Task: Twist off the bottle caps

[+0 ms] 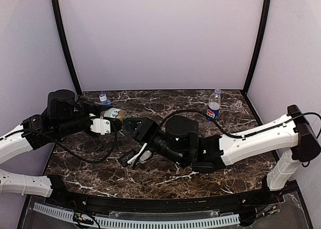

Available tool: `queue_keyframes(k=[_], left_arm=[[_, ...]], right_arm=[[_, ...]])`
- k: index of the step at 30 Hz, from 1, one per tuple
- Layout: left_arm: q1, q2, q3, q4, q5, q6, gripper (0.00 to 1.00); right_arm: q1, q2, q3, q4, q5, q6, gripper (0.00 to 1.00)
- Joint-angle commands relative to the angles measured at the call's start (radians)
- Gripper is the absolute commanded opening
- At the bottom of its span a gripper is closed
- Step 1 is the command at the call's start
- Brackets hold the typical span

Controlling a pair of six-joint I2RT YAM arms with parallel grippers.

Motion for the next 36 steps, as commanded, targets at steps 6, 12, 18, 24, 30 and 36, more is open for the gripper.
queue_keyframes(k=[6,12,18,24,30,36], left_arm=[[-0.006,-0.025,-0.037,0.083,-0.029,-0.028,0.17],[0.014,-0.053,-0.079,0.199,-0.083,-0.228,0.19],[0.089,-0.104,-0.076,0.119,0.011,-0.584,0.18],[0.180,-0.173,-0.116,0.025,0.358,-0.878,0.18],[0.221,-0.210,-0.173,0.029,0.486,-0.958,0.18],[0.242,-0.229,-0.186,0.026,0.504,-0.966,0.19]], right_arm=[[0.002,-0.142,-0.005,0.078,0.075,0.405,0.00],[-0.138,-0.247,0.118,-0.436,-0.011,1.281,0.00],[-0.352,-0.220,0.157,-0.832,-0.241,1.892,0.00],[-0.509,-0.001,0.247,-1.168,-0.467,2.196,0.00],[-0.539,0.234,0.412,-1.397,-0.489,2.220,0.00],[-0.550,0.418,0.529,-1.480,-0.470,2.173,0.00]])
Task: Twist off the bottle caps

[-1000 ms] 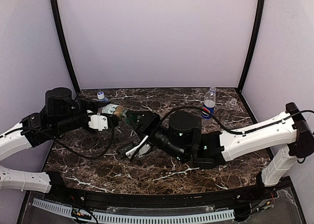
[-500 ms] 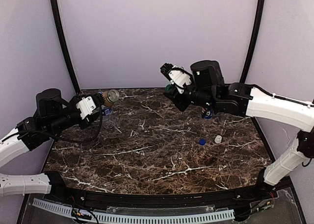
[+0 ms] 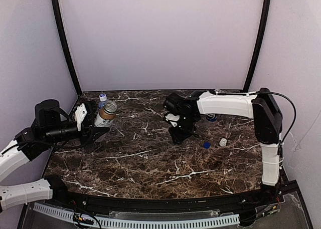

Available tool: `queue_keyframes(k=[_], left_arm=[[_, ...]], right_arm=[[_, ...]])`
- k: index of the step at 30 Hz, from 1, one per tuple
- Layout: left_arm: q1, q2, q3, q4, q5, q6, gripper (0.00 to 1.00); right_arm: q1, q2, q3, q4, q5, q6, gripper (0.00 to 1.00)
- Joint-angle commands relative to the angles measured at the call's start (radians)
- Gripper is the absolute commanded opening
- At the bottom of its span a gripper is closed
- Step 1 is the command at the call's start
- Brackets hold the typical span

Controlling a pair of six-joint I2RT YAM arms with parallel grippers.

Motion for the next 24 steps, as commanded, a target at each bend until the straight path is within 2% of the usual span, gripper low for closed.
queue_keyframes(k=[1,6,13,19,20,24], left_arm=[[0.018,-0.023,-0.008,-0.012,0.067,-0.046,0.19],[0.026,-0.027,-0.002,-0.018,0.089,-0.042,0.19],[0.026,-0.025,0.001,-0.013,0.099,-0.031,0.19],[0.026,-0.021,0.011,-0.014,0.105,-0.029,0.19],[0.027,-0.020,0.011,-0.013,0.107,-0.027,0.19],[0.026,-0.018,0.017,-0.014,0.118,-0.022,0.19]], right_arm=[[-0.010,0.096,0.091,-0.122,-0.003,0.003,0.00],[-0.018,0.190,0.139,-0.160,0.025,-0.013,0.00],[-0.018,0.226,0.144,-0.169,0.064,-0.001,0.00],[-0.016,0.231,0.178,-0.185,0.045,0.002,0.56],[-0.016,0.221,0.187,-0.185,0.046,0.002,0.62],[-0.015,0.154,0.233,-0.155,0.042,-0.001,0.65]])
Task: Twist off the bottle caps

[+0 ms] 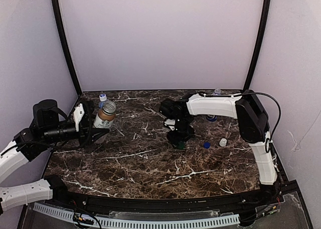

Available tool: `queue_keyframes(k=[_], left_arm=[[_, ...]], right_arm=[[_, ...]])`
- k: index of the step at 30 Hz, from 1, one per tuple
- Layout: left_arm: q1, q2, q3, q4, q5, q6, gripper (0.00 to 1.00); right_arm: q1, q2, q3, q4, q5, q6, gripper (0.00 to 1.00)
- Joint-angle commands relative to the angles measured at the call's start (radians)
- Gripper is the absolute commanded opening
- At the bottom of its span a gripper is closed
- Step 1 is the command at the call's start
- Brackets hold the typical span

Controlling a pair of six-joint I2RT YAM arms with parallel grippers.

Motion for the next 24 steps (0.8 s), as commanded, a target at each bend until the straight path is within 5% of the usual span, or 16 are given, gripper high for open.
queue_keyframes(k=[1,5,8,11,14,24], left_arm=[[0.007,0.001,0.019,-0.014,0.028,0.005,0.19],[0.008,0.003,0.030,-0.020,0.056,0.006,0.19],[0.007,0.003,0.040,-0.024,0.098,0.006,0.19],[0.009,0.003,0.042,-0.021,0.141,0.010,0.20],[0.009,0.004,0.043,-0.010,0.182,0.005,0.21],[0.009,0.014,0.046,0.000,0.234,-0.016,0.22]], right_arm=[[-0.001,-0.075,0.070,0.028,0.001,0.002,0.67],[0.033,-0.261,0.059,0.219,-0.029,-0.078,0.72],[0.076,-0.508,-0.177,0.672,-0.181,-0.180,0.73],[0.109,-0.729,-0.487,1.248,-0.408,-0.213,0.94],[0.168,-0.797,-0.632,1.609,-0.487,-0.205,0.98],[0.301,-0.583,-0.396,1.558,-0.496,-0.278,0.97]])
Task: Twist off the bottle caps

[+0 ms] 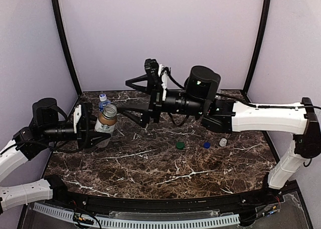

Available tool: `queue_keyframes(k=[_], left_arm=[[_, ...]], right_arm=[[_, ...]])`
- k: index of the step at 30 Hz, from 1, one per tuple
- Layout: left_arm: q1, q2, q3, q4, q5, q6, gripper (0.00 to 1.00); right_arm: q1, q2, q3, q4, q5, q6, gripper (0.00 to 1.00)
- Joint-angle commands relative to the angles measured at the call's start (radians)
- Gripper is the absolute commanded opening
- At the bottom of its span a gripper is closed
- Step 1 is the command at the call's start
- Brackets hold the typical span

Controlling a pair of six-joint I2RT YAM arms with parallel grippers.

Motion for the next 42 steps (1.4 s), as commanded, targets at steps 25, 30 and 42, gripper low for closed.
queue_keyframes(k=[25,30,42], left_arm=[[0.008,-0.002,0.014,0.020,0.045,-0.011,0.23],[0.008,-0.008,0.001,0.021,0.042,-0.014,0.28],[0.024,-0.070,-0.120,0.084,-0.142,-0.131,0.99]], right_arm=[[0.033,0.207,0.148,-0.042,-0.118,0.022,0.16],[0.031,0.201,0.165,-0.071,-0.134,0.022,0.01],[-0.005,0.120,0.175,-0.415,0.497,0.010,0.00]])
